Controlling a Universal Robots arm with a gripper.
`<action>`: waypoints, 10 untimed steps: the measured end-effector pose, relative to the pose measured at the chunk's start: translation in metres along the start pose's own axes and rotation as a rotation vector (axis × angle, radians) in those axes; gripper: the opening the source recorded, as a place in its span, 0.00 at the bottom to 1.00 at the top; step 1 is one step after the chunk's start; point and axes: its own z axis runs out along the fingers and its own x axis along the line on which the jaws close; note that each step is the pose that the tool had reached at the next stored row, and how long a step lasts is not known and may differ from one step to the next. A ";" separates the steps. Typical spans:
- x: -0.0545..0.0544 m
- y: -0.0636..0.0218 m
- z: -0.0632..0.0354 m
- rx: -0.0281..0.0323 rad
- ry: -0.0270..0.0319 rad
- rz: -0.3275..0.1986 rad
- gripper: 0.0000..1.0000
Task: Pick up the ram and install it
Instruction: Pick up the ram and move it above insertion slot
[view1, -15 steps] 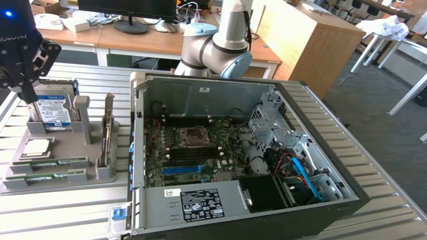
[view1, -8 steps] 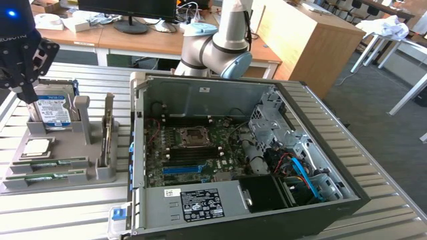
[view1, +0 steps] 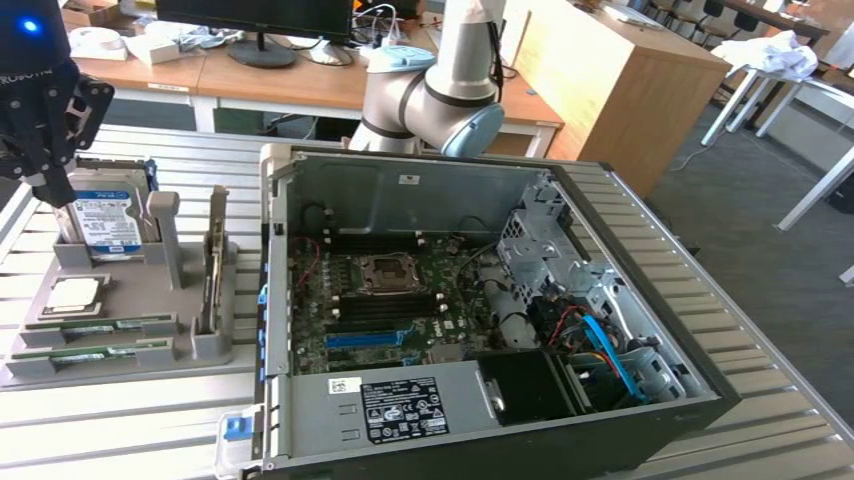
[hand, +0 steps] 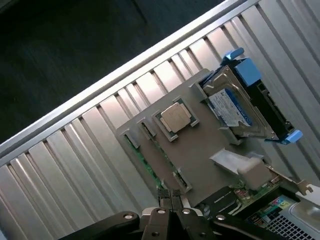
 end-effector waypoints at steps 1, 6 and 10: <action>0.000 0.0000 0.0000 -0.0001 0.0004 -0.012 0.10; 0.000 0.0000 0.0000 -0.0004 0.0027 -0.076 0.10; 0.000 0.0000 0.0000 -0.0007 0.0045 -0.126 0.10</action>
